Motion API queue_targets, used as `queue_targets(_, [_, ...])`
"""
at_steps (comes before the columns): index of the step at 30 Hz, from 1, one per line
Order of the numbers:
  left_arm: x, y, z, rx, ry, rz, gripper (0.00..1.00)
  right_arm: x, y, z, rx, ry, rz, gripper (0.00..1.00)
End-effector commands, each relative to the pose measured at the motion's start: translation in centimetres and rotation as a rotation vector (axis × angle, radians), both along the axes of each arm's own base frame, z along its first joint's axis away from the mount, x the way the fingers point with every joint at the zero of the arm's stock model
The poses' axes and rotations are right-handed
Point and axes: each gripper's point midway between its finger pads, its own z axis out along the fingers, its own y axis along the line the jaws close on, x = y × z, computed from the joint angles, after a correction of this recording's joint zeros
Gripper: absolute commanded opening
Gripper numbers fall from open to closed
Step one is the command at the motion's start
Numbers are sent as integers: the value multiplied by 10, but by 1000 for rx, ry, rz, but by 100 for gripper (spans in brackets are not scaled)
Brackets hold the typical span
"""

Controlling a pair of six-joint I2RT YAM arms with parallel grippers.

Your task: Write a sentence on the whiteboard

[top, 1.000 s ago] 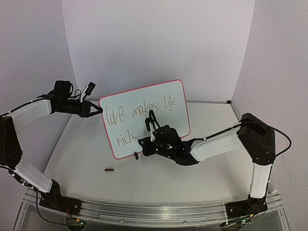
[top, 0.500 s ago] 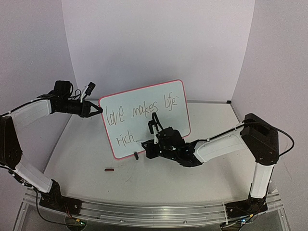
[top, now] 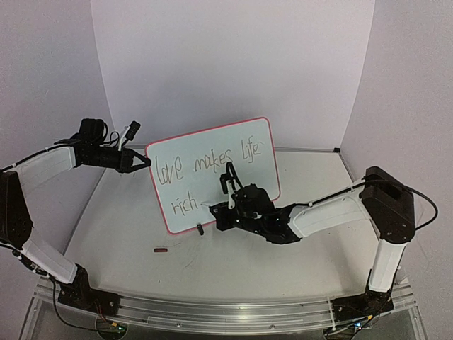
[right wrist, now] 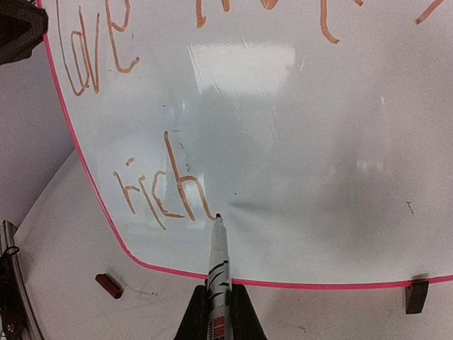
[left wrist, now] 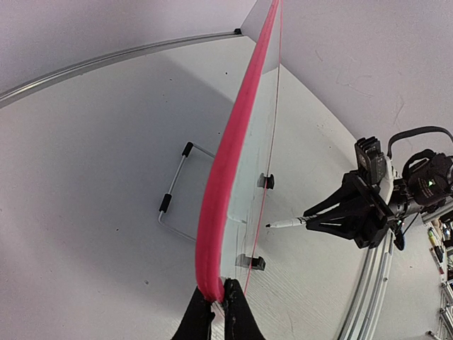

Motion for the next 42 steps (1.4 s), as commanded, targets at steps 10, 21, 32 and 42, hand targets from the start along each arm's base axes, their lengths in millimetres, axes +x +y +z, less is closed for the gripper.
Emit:
queue_targets(10, [1,-2,-13,72,-11,-12,0,13,8,0,-12,-10,-37,0])
queue_targets(21, [1,-2,-13,72,-12,-14,0,16,7,-5,-34,-10,-60,0])
queue_targets(32, [1,-2,-13,72,-11,-13,0,18,3,-4,-39,-14,-75,0])
queue_targets(42, [2,1,-17,86,18,8,5,0,-7,67,101,-119,-6,0])
